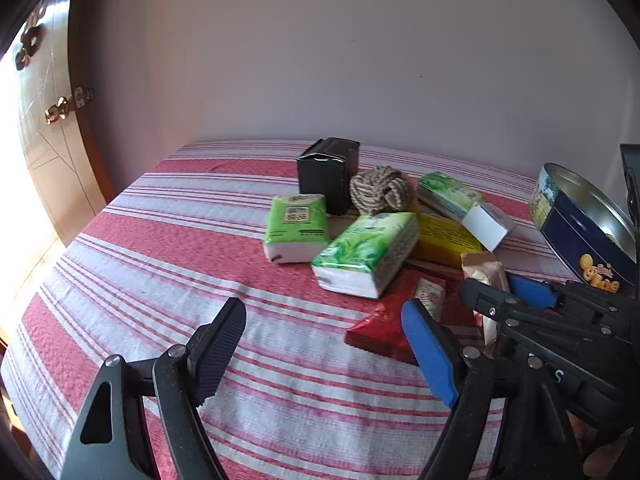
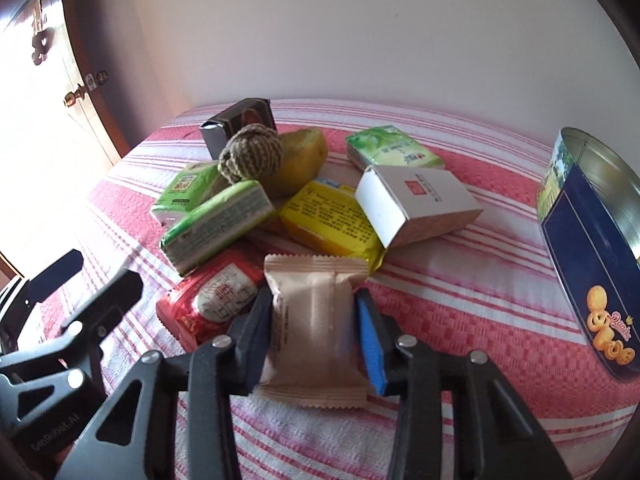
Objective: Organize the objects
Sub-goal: 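Grasp the red wrapped pastry with the left tool while the right tool grasps the beige pastry, then carry both pastries over the tin and open both tools to release them, then move both tools back toward the remaining items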
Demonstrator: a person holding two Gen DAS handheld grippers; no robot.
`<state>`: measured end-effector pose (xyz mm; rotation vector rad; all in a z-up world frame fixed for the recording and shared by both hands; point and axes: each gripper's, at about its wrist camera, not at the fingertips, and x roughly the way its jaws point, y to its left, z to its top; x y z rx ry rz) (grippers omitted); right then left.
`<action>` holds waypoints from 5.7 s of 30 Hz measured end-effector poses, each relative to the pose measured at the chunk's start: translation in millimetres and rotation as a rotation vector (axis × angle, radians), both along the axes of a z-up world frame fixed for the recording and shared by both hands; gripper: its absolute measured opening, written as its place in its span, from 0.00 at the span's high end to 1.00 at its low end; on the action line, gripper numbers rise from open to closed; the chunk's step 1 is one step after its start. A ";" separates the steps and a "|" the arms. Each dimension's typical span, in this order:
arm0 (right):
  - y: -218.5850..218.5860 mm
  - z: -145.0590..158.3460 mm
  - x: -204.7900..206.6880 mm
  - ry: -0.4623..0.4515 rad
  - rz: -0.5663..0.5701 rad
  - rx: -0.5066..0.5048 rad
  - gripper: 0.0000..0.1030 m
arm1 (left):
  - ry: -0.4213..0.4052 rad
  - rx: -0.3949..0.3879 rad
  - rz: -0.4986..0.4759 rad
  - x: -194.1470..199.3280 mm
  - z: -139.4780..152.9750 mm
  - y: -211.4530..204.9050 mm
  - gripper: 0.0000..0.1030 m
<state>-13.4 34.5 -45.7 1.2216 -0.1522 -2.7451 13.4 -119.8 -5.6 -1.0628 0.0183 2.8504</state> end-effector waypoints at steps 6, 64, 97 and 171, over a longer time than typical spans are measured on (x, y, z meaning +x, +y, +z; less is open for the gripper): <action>21.4 19.7 25.2 0.141 -0.045 0.070 0.64 | -0.048 -0.051 -0.075 -12.6 -7.0 34.7 0.20; 259.2 73.6 104.5 0.451 -0.435 0.045 0.64 | 0.255 0.111 -0.372 -11.8 55.1 254.5 0.58; 316.2 43.8 72.8 0.309 -0.531 0.119 0.64 | 0.198 0.032 -0.397 -44.4 21.5 324.8 0.58; 177.3 59.6 116.6 0.568 -0.626 0.093 0.00 | 0.272 -0.055 -0.155 -31.6 16.7 170.3 0.10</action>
